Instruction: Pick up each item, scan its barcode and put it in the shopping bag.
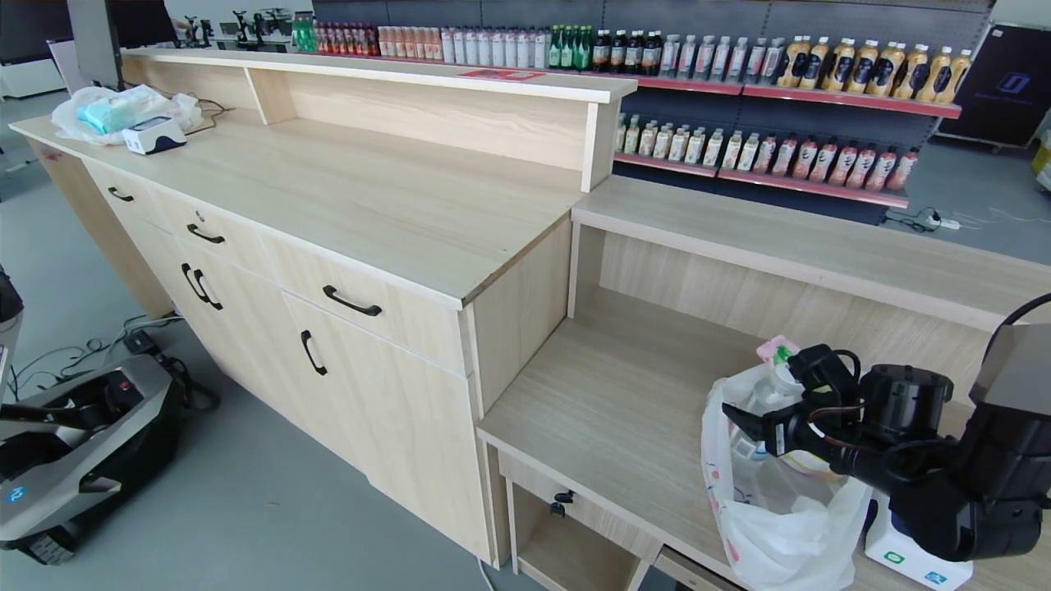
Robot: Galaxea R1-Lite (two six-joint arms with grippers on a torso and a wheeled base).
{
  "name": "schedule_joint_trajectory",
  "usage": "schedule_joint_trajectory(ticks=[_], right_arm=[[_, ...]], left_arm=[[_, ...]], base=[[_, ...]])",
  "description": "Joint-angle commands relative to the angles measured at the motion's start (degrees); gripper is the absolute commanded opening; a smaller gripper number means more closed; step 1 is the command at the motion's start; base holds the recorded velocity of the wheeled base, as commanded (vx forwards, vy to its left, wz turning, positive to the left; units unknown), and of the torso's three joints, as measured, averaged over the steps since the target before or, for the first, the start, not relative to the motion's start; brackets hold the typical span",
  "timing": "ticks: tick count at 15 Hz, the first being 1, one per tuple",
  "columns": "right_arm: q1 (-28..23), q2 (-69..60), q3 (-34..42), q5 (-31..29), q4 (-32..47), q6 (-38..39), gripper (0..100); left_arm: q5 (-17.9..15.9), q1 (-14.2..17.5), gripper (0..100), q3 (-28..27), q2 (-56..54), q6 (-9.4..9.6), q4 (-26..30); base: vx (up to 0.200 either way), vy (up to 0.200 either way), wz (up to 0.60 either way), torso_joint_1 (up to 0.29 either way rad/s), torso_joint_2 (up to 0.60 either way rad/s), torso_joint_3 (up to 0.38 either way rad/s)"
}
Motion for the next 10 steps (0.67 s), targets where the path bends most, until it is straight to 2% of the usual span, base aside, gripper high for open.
schedule_joint_trajectory(ticks=[1, 6, 10], right_arm=[[0.0, -0.5, 0.1, 0.0, 0.2, 0.0, 100], [0.1, -7.9, -0.1, 0.4, 3.6, -0.1, 100], [-0.8, -26.7, 0.0, 1.0, 18.4, -5.5, 100]], left_arm=[[0.0, 0.0, 100, 0.0, 0.1, -0.01, 0.0], [0.0, 0.0, 100, 0.0, 0.1, -0.01, 0.0], [0.0, 0.0, 100, 0.0, 0.1, -0.01, 0.0]], base=[[0.000, 0.000, 0.00, 0.000, 0.00, 0.000], [0.000, 0.000, 0.00, 0.000, 0.00, 0.000], [0.000, 0.000, 0.00, 0.000, 0.00, 0.000]])
